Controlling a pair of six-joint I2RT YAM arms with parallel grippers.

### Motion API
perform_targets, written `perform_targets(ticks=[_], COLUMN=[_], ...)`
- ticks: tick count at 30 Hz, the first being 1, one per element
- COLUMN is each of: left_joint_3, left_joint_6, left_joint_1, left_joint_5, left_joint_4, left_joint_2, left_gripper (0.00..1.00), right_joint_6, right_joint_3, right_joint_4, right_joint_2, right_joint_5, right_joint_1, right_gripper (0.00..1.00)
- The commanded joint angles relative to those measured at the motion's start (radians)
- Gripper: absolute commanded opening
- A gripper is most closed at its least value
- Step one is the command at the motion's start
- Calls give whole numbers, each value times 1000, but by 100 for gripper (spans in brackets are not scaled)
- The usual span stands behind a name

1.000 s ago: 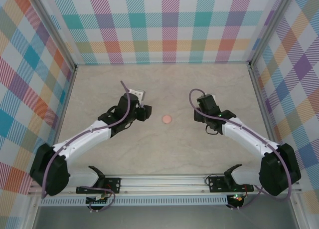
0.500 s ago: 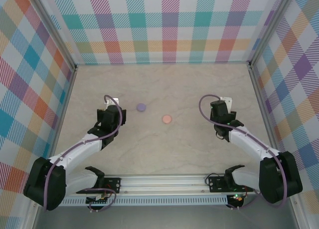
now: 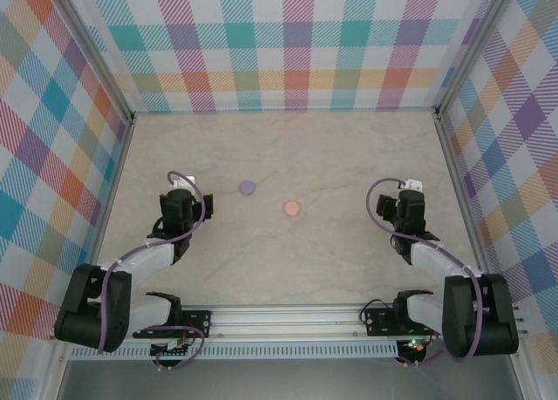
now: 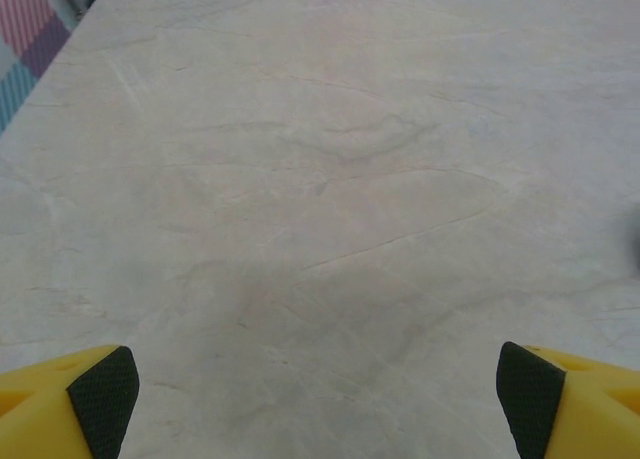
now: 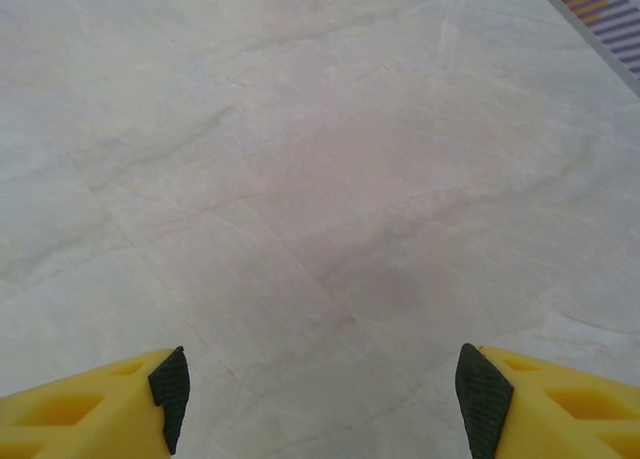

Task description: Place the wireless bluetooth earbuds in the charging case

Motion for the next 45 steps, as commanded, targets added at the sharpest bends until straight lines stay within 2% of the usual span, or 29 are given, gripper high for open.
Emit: perform_targets(ticks=[1, 9, 12, 17, 20, 22, 24, 26, 45], left_joint_3=[-44, -63, -45, -23, 8, 55, 53, 53, 57], left_joint_6=[15, -3, -18, -48, -59, -80, -78, -78, -70], left_joint_1=[35, 88, 110, 137, 141, 141, 138, 138, 136], left_joint_5=[169, 300, 315, 327, 306, 244, 241, 241, 256], left_joint_4=[201, 413, 463, 504, 455, 367, 371, 372, 362], left_joint_2=[36, 155, 240, 329, 338, 343, 343, 343, 343], left_gripper=[94, 93, 93, 93, 94, 97, 100, 100, 100], right_joint_6=[-36, -76, -90, -116, -126, -126, -123, -123, -123], right_joint_3=[-9, -1, 13, -8, 29, 82, 78, 79, 80], right_joint_4=[199, 371, 372, 512, 540, 444, 450, 452, 448], right_joint_2=[41, 141, 159, 260, 364, 368, 367, 369, 368], right_joint_5=[-130, -191, -210, -227, -251, -270, -274, -273, -275], right_joint_1=[-14, -28, -34, -37, -35, -41, -46, -47, -46], right_gripper=[74, 75, 76, 78, 79, 82, 87, 100, 100])
